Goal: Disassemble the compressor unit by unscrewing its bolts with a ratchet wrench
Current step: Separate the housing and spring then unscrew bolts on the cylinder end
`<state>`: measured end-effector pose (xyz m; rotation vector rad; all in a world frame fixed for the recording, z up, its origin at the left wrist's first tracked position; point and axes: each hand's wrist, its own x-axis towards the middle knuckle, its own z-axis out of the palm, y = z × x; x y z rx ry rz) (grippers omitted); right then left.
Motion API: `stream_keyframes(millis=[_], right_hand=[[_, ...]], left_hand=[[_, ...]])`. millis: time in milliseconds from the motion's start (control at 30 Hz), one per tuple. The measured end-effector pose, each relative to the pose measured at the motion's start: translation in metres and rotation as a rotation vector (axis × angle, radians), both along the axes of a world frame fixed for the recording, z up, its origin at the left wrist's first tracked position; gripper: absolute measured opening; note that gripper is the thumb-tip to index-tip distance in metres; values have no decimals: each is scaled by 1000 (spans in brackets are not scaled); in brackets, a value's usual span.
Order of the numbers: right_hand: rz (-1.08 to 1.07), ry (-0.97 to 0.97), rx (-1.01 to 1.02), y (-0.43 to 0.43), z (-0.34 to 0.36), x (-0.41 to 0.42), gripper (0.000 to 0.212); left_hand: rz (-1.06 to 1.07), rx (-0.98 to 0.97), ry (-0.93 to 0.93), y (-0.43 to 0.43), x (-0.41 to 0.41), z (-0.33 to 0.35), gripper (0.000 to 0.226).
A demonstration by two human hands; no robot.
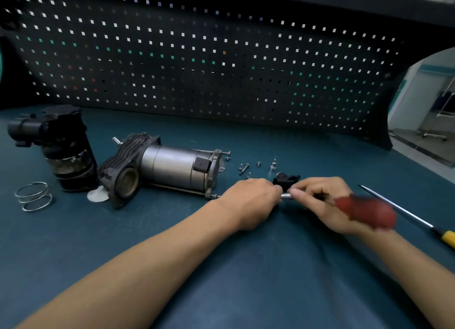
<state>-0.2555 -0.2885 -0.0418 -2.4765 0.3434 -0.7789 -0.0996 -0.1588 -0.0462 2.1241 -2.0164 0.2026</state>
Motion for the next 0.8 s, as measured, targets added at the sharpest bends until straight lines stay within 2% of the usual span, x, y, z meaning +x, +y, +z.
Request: stream_keyframes(millis=[67,133,200,233,300,333,433,500,567,600,667,700,767,800], right_hand=[[-151,45,408,3,8,7,54],[-331,87,845,0,11,11,55],[-376,111,1128,0,14,10,47],[-356,124,1196,1,14,8,44],[-293,146,1175,5,13,6,44],[-273,143,1064,5,11,5,47],[-172,34,534,5,9,4,58],[-40,-24,212,-2,9,0,54],[37,38,-67,-9,8,-5,47],[43,79,-135,-10,6,-7,43],[-12,102,-70,-7,3,-6,48],[-65,78,72,-3,2,-2,53],[-213,51,539,1,7,6,59],[-282,77,795,0,10,9,54]], left_hand=[[-4,-25,-18,1,0,1,16],[-14,-52,-41,3,-3,3,19],[-15,-72,-62,5,-7,4,15],[-15,-79,-67,6,-10,3,13],[-27,-69,-73,6,-12,4,18],[-37,-49,-62,5,-12,4,23],[-81,-7,52,4,-11,3,29],[-89,12,119,3,-9,2,26],[-70,16,135,1,-7,2,25],[-57,13,126,0,-6,2,25],[-41,-6,106,0,-6,3,24],[-42,-21,97,0,-6,3,24],[-51,-47,59,2,-8,3,24],[-51,-56,37,4,-9,4,24]])
